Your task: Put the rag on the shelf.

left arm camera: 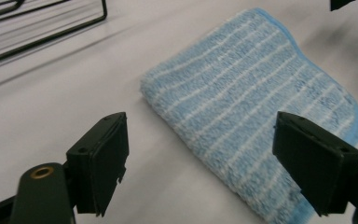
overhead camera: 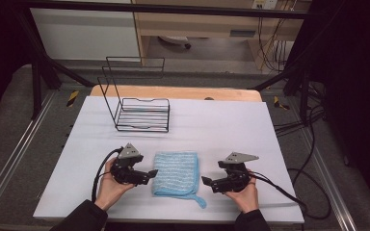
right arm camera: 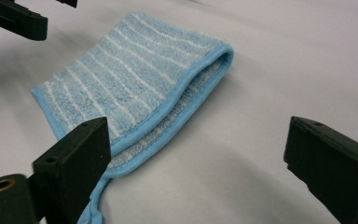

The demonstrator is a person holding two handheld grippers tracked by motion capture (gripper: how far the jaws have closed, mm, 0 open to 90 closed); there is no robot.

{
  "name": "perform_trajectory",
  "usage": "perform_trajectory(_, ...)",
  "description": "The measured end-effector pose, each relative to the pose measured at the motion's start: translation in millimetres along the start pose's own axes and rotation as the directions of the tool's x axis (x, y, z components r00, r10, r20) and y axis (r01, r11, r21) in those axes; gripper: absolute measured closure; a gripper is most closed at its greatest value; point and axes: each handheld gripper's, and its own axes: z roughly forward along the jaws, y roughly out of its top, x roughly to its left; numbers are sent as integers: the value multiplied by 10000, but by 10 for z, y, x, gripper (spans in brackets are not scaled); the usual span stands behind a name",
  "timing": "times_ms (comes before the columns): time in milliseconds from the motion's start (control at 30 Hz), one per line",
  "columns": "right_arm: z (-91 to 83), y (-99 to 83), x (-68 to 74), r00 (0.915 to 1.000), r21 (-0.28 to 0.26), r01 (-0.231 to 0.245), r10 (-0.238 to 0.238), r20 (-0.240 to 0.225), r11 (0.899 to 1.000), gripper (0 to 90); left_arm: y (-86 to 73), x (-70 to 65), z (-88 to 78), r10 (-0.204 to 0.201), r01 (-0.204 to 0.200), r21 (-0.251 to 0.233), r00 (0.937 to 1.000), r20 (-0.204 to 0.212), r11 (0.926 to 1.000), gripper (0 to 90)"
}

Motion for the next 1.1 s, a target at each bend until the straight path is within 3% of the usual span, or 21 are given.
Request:
perform_trajectory(333,-1,-28,-30,9998,-49,-203,203,-83,9998,30,186,130,157,-428,426,-66,9988,-231,9991,129)
perform_trajectory(533,3,-49,-10,9999,29,-169,169,-10,9999,25,262,204,254,-701,702,-5,9958,-583,9975,133)
perform_trajectory(933,2,-68,1,9999,29,-122,122,79,9999,17,254,270,380,-946,957,123,9930,-713,9953,184)
perform_trajectory(1100,15,-70,0,9998,101,-189,188,71,9998,17,236,296,493,-1165,1189,299,9906,-721,9925,268)
